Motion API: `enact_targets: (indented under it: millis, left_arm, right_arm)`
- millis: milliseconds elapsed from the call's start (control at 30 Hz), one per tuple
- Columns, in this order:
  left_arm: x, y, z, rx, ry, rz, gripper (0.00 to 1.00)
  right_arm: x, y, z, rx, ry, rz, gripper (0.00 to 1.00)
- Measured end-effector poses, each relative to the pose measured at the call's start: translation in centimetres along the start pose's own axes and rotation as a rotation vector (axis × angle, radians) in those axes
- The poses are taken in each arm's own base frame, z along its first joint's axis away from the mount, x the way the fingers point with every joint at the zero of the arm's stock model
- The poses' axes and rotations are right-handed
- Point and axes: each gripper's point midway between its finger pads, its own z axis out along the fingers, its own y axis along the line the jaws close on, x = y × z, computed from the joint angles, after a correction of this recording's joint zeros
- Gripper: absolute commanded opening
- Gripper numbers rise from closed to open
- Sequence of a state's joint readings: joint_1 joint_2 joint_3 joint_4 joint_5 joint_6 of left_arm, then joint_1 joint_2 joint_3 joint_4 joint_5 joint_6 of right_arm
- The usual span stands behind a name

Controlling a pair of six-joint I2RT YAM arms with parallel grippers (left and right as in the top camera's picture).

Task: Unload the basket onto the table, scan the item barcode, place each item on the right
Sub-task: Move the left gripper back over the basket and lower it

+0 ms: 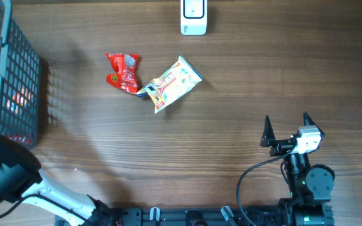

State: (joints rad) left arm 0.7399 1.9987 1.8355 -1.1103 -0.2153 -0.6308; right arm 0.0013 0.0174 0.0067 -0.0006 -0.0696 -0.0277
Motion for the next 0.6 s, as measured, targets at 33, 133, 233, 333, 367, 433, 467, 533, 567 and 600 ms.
enact_targets:
  millis: [33, 133, 233, 333, 367, 433, 467, 533, 567, 600]
  left_arm:
    - [0.3, 0.3, 0.0, -0.011, 0.011, 0.003, 0.98]
    - [1.0, 0.9, 0.0, -0.037, 0.041, 0.001, 1.00]
    - [1.8, 1.6, -0.1, -0.065, 0.072, -0.016, 1.00]
    - [2.6, 2.3, -0.2, -0.098, 0.102, -0.035, 1.00]
    - [2.8, 2.6, -0.3, -0.108, 0.112, -0.038, 1.00]
    - [3.2, 2.9, -0.4, -0.123, 0.128, -0.046, 1.00]
    - [3.4, 3.1, -0.4, -0.129, 0.134, -0.046, 1.00]
    - [3.7, 3.4, -0.5, -0.143, 0.148, -0.046, 1.00]
    - [3.9, 3.7, -0.6, -0.151, 0.156, -0.049, 1.00]
    - [4.0, 4.0, -0.6, -0.160, 0.165, -0.048, 1.00]
  right_arm:
    - [0.0, 0.0, 0.0, 0.000, 0.000, 0.000, 1.00]
    - [0.0, 0.0, 0.0, 0.000, 0.000, 0.000, 1.00]
    - [0.0, 0.0, 0.0, 0.000, 0.000, 0.000, 1.00]
    - [0.0, 0.0, 0.0, 0.000, 0.000, 0.000, 1.00]
    - [0.0, 0.0, 0.0, 0.000, 0.000, 0.000, 1.00]
    - [0.0, 0.0, 0.0, 0.000, 0.000, 0.000, 1.00]
    - [0.0, 0.0, 0.0, 0.000, 0.000, 0.000, 0.99]
    - [0.0, 0.0, 0.0, 0.000, 0.000, 0.000, 1.00]
    - [0.0, 0.0, 0.0, 0.000, 0.000, 0.000, 1.00]
    - [0.0, 0.0, 0.0, 0.000, 0.000, 0.000, 1.00]
